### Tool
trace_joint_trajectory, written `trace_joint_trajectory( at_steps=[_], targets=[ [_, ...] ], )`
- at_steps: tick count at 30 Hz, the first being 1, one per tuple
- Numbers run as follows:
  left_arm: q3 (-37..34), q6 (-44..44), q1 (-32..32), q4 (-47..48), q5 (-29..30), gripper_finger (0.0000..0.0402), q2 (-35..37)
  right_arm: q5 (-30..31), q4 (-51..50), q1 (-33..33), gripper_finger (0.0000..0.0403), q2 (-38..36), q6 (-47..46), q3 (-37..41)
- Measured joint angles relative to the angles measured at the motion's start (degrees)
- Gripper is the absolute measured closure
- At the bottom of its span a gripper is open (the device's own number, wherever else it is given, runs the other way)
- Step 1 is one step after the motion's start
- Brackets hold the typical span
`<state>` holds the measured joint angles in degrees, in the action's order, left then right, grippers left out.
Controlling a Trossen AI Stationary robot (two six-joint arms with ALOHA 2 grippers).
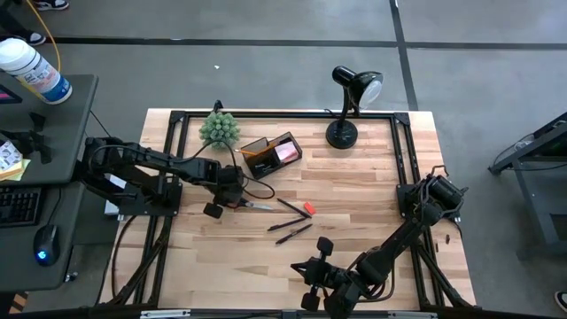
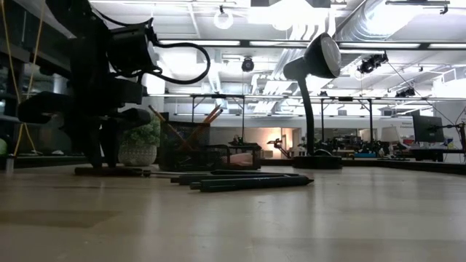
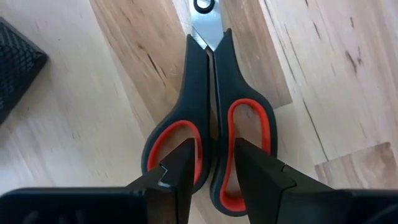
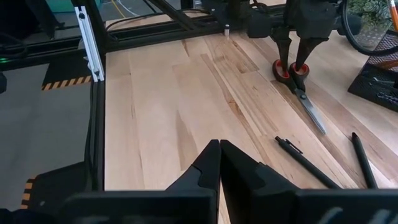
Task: Pick and place office supplies into organizer
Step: Put the black scissor into the black desk organizer
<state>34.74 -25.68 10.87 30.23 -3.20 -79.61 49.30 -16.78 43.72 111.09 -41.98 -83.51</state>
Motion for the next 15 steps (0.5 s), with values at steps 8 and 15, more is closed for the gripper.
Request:
trace_joint_trajectory(
  at_steps=[8, 15],
  targets=[
    [0.00, 0.03, 0.00, -0.21, -1.51, 0.0300, -1.25, 0.00, 0.00, 0.00, 0.0400, 0.00, 0.00, 0.00],
    [0.13, 0.04, 0.00, -0.34, -2.82, 0.0291, -2.69, 0.00, 0.15, 0.00, 0.0399, 0.00, 0.00, -0.01]
  ],
)
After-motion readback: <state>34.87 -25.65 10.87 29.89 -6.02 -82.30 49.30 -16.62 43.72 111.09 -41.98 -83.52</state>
